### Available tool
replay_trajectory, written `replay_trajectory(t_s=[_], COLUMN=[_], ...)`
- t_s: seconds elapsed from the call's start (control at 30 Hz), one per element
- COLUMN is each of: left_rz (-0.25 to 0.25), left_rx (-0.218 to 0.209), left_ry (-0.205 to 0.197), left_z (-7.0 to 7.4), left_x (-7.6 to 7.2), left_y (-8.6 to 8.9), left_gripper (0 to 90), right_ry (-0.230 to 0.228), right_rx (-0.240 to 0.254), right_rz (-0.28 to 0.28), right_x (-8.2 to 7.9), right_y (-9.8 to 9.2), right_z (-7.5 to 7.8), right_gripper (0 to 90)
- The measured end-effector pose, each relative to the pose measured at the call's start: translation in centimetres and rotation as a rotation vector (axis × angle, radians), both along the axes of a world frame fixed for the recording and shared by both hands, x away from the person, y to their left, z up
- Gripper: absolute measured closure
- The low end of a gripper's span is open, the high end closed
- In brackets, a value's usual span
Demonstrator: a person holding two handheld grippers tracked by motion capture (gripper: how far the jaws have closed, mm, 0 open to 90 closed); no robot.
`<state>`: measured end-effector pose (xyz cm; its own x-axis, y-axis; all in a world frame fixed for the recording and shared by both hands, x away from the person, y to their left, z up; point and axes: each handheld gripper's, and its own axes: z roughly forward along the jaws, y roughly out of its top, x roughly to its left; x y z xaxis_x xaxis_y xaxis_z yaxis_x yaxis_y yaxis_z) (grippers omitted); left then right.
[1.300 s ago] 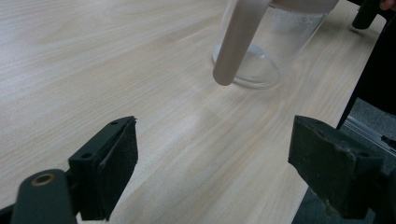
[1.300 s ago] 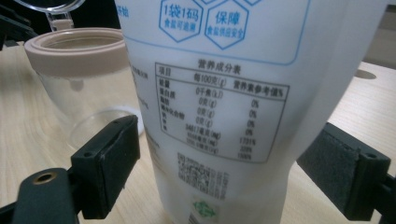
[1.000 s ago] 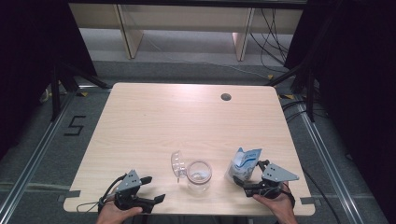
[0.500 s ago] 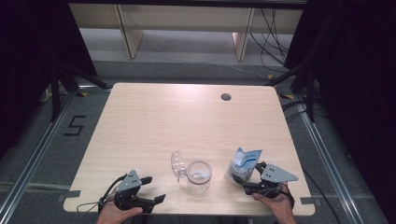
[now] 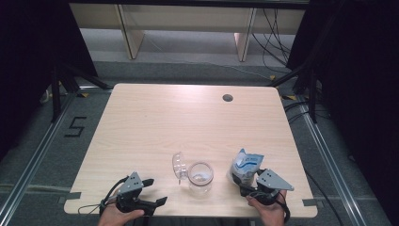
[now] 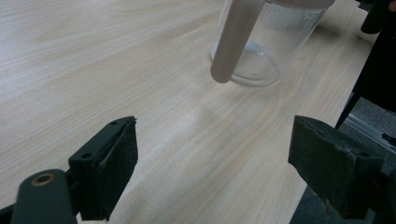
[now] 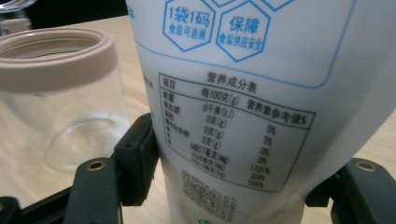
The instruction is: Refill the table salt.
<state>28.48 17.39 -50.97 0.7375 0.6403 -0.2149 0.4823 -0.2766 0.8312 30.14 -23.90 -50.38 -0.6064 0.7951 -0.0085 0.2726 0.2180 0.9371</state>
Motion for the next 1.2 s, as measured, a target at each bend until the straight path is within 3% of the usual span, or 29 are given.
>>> replay_trajectory(t_s=[0.03, 0.07, 0.17, 0.2, 0.23, 0.37, 0.43, 0.47, 0.63, 0.73, 0.87, 0.93, 0.97, 1.03, 1.13, 1.2], left_rz=[-0.01, -0.007, -0.018, -0.017, -0.017, -0.024, -0.024, -0.024, -0.013, -0.013, -0.014, -0.016, -0.015, -0.014, -0.013, -0.01], left_rx=[0.021, -0.004, 0.004, 0.002, -0.002, 0.011, 0.012, 0.012, 0.004, 0.003, 0.0, 0.001, 0.0, 0.006, -0.003, 0.008], left_ry=[-0.009, -0.005, -0.016, -0.014, -0.012, -0.011, -0.01, -0.011, 0.005, 0.005, 0.001, -0.004, 0.0, 0.005, 0.003, 0.003], left_z=[0.0, 0.0, 0.0, 0.0, -0.1, 0.0, 0.0, -0.1, -0.1, -0.1, -0.1, -0.1, -0.2, -0.1, -0.2, -0.2], left_x=[0.1, 0.0, 0.1, 0.1, 0.1, 0.1, 0.0, 0.0, -0.1, -0.1, -0.1, -0.1, 0.0, -0.1, -0.1, -0.1], left_y=[0.1, 0.0, 0.0, 0.0, 0.0, 0.0, 0.0, 0.0, -0.1, -0.1, -0.1, -0.1, -0.1, -0.1, -0.2, -0.2], left_gripper=[15.3, 15.3, 15.3, 15.3, 15.3, 15.3, 15.3, 15.3, 15.3, 15.3, 15.3, 15.3, 15.3, 15.3, 15.3, 15.3], right_ry=[0.0, 0.001, 0.003, 0.012, -0.008, -0.009, -0.03, -0.011, -0.014, -0.021, -0.021, -0.013, -0.025, -0.03, -0.05, -0.068], right_rx=[0.006, 0.003, 0.01, 0.021, 0.005, 0.005, 0.002, 0.0, -0.007, -0.003, 0.029, 0.045, 0.066, 0.056, 0.041, 0.055], right_rz=[-0.031, -0.049, -0.075, -0.113, -0.135, -0.191, -0.205, -0.225, -0.247, -0.227, -0.139, -0.12, -0.059, -0.059, 0.018, 0.034], right_x=[-0.2, -0.3, -0.4, -0.7, -0.7, -1.0, -0.9, -1.1, -1.2, -1.1, -0.8, -0.7, -0.6, -0.7, -0.3, 0.0], right_y=[0.2, 0.4, 0.8, 1.1, 1.3, 1.8, 2.2, 2.4, 2.6, 2.5, 1.7, 1.5, 1.2, 1.1, 0.6, 0.4], right_z=[0.0, 0.0, 0.0, 0.0, 0.0, -0.1, -0.2, -0.1, -0.1, -0.2, -0.6, -0.6, -0.5, -0.4, -0.4, -0.5], right_gripper=[35.7, 35.7, 35.6, 35.6, 35.7, 35.7, 35.7, 35.7, 35.7, 33.9, 21.1, 19.5, 18.6, 19.0, 18.8, 19.8])
